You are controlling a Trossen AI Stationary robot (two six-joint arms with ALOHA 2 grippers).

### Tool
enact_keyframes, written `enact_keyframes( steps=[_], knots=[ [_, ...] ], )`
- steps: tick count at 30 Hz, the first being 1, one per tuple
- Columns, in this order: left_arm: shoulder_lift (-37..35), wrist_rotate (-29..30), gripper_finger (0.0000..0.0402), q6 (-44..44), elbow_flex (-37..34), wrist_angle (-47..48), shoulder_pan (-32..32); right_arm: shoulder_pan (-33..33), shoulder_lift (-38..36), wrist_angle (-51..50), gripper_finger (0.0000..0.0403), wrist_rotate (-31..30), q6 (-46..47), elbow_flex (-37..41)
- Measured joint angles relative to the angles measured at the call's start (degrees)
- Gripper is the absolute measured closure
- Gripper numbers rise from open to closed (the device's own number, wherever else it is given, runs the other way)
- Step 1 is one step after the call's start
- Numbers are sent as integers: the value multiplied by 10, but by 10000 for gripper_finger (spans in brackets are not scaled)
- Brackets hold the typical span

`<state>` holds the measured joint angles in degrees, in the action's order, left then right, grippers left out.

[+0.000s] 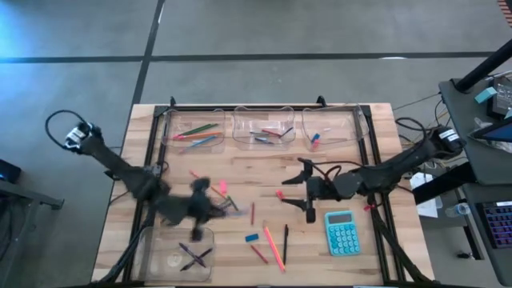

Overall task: Sort crayons/erasers/pens/pencils in bins
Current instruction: Put the purple pen into the bottom transparent bin, then put the orange eraser into the top right transparent bin

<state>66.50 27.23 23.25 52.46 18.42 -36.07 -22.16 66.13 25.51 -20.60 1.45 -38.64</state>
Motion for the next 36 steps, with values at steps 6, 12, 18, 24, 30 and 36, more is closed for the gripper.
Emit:
enact_keyframes(
  steps=[6,12,18,24,30,36],
  knots=[
    [17,25,391,210,63,184,-166,0,14,1,172,-2,1,1],
    [74,-37,391,391,97,268,-269,0,47,6,170,-3,2,-5],
    [113,-55,382,453,97,271,-294,0,78,5,170,-4,5,-15],
    [144,-56,286,437,94,271,-284,0,90,0,170,-4,9,-19],
    [128,-48,210,434,98,286,-260,0,82,-60,170,-4,26,-19],
    [87,249,198,239,92,190,-261,4,100,-166,170,-5,25,-19]
  ],
)
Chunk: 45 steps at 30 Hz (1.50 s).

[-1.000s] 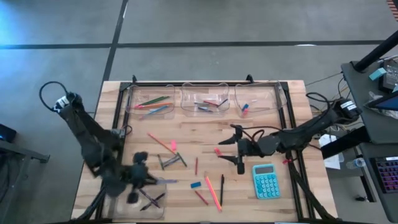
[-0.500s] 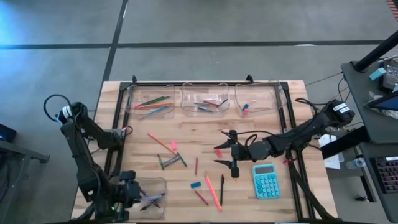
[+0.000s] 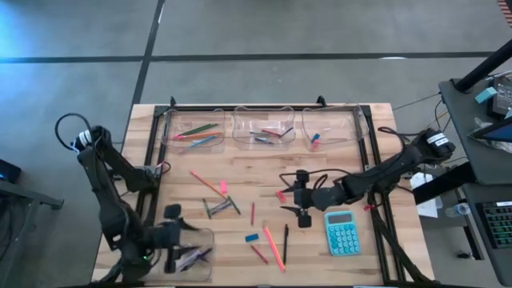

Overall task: Sort crayons/erasers/pens/pencils in bins
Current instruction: Put the orange eraser into the top right transparent bin

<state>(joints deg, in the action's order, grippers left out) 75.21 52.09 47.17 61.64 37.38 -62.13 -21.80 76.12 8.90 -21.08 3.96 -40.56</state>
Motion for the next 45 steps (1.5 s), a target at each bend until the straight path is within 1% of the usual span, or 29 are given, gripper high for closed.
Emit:
enact_keyframes(
  steps=[1,2,3,5,8,10,12,14,15,17,21,22,24,26,29,34,37,41,45],
  knots=[
    [-3,68,198,-46,-7,-27,-3,1,8,-12,170,0,6,0],
    [-6,116,198,-77,-14,-47,-5,1,15,-29,170,1,14,0],
    [-9,140,198,-88,-21,-56,-2,1,25,-44,170,3,22,0],
    [-18,141,197,-95,-36,-57,15,1,46,-70,170,5,27,0],
    [-27,142,197,-73,-66,-76,46,1,85,-90,173,5,24,0],
    [-34,142,197,-89,-93,-128,65,1,110,-88,176,5,6,0],
    [-42,139,198,-137,-127,-201,85,5,134,-88,178,5,-7,-5],
    [-53,106,205,-194,-170,-279,106,9,153,-92,179,5,-19,-14],
    [-61,70,211,-220,-193,-329,119,12,160,-94,179,5,-24,-18],
    [-78,-12,227,-278,-243,-462,146,15,171,-89,179,5,-39,-28],
    [-97,-197,263,-407,-341,-759,196,27,182,-95,179,8,-59,-43],
    [-98,-227,272,-427,-359,-818,207,30,182,-98,179,10,-61,-45],
    [-101,-268,287,-452,-392,-920,226,37,182,-110,180,12,-61,-46],
    [-101,-274,298,-467,-411,-983,240,44,182,-123,183,12,-58,-46],
    [-100,-275,310,-480,-426,-1030,256,51,186,-128,190,12,-59,-46],
    [-100,-276,318,-481,-421,-1028,269,54,204,-120,209,16,-59,-45],
    [-102,-276,318,-503,-413,-1029,270,57,218,-116,226,18,-54,-45],
    [-102,-276,318,-535,-400,-1030,273,57,229,-111,256,18,-53,-45],
    [-106,-275,318,-565,-396,-1030,273,57,230,-109,299,18,-53,-45]
  ],
)
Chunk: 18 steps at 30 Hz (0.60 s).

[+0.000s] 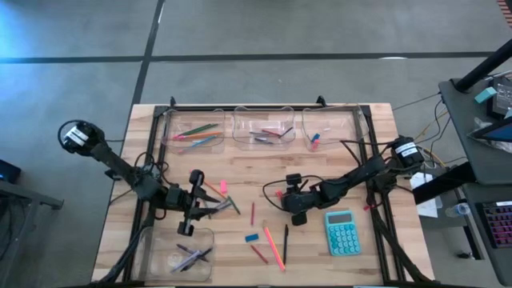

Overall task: Sort crayons/erasers/pens/pencils in bins
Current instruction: Put the orange eraser into the top right transparent bin

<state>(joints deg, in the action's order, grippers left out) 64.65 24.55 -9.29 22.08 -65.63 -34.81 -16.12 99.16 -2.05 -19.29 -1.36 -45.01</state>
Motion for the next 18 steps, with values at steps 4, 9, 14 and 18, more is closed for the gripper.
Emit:
enact_keyframes(
  steps=[4,9,14,18],
  knots=[
    [-1,11,318,-6,1,1,0,0,-13,16,350,-3,9,1],
    [2,13,318,-2,1,2,0,1,-45,25,390,-12,18,3],
    [2,13,318,-1,1,2,0,2,-109,15,394,-68,22,4],
    [2,13,318,-1,1,7,0,1,-183,13,394,-94,10,4]
  ],
)
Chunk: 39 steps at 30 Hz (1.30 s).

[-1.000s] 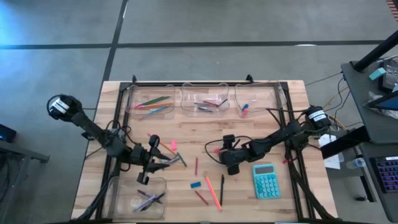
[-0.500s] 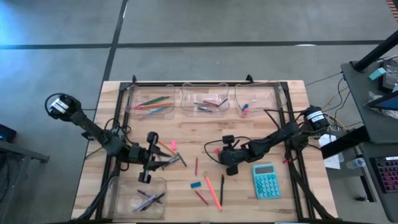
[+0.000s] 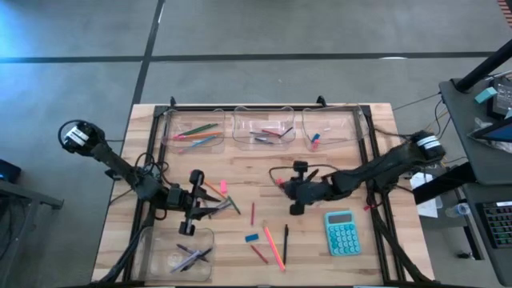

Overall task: Sort crayons/erasers/pens/pencils in bins
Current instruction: Put the orange eraser into the top right transparent bin, then put the orange pencil into the top left transparent bin

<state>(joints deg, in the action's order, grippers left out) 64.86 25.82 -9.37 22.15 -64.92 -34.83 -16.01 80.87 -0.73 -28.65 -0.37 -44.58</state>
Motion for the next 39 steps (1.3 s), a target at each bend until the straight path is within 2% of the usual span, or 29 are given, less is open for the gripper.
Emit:
enact_keyframes(
  steps=[3,6,8,13,17,20,29,32,35,39],
  knots=[
    [0,0,318,0,0,7,0,1,-67,-9,394,-66,-6,0],
    [0,0,318,0,0,10,0,14,-129,-61,394,-139,11,6],
    [0,0,318,2,0,10,0,31,-165,-107,394,-165,40,13],
    [0,0,318,15,0,11,0,102,-228,-184,394,-179,127,57],
    [0,0,318,15,0,13,0,163,-262,-173,391,-180,167,97],
    [0,0,318,16,0,13,0,194,-281,-164,371,-178,164,110],
    [0,0,318,17,0,15,0,209,-302,-159,234,-154,175,112],
    [0,0,318,29,0,25,0,199,-296,-108,206,-82,173,118],
    [-6,24,318,65,3,88,0,172,-282,-12,196,5,161,136],
    [-28,124,318,133,29,267,0,118,-250,125,200,32,124,162]
  ],
)
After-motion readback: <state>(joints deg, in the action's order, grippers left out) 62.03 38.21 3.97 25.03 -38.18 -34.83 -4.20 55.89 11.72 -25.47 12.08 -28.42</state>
